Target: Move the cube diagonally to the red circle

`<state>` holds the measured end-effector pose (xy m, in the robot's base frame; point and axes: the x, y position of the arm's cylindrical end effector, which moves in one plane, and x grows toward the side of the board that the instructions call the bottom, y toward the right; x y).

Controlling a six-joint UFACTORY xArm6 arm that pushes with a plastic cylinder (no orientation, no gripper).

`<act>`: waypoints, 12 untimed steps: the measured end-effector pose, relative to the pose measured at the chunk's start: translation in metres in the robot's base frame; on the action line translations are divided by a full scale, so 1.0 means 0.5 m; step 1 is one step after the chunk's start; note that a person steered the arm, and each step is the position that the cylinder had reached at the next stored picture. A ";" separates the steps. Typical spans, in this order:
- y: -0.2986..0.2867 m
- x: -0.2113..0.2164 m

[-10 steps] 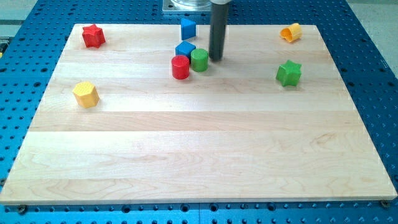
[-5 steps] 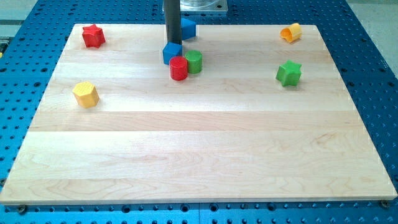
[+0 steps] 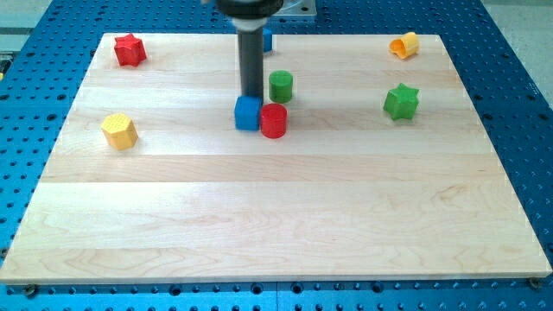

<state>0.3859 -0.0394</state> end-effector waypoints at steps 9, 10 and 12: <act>-0.246 0.175; -0.246 0.174; -0.269 0.174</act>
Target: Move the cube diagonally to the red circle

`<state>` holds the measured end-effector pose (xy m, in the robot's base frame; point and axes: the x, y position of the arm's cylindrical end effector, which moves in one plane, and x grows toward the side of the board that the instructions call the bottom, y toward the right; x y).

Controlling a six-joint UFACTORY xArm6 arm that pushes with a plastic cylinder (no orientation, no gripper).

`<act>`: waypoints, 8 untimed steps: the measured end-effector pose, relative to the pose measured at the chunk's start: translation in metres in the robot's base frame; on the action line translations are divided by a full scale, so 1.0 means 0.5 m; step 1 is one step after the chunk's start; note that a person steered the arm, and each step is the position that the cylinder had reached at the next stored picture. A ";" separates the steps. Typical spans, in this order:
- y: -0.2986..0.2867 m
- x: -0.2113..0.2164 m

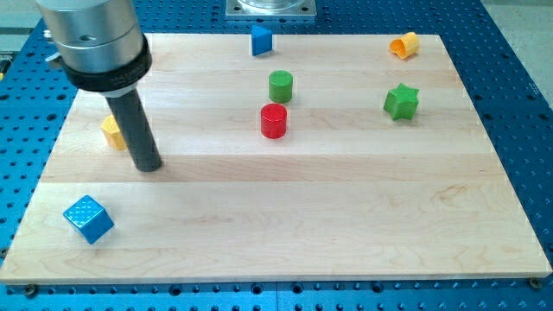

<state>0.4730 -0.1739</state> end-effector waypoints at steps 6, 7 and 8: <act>0.307 -0.183; 0.408 -0.073; 0.424 -0.116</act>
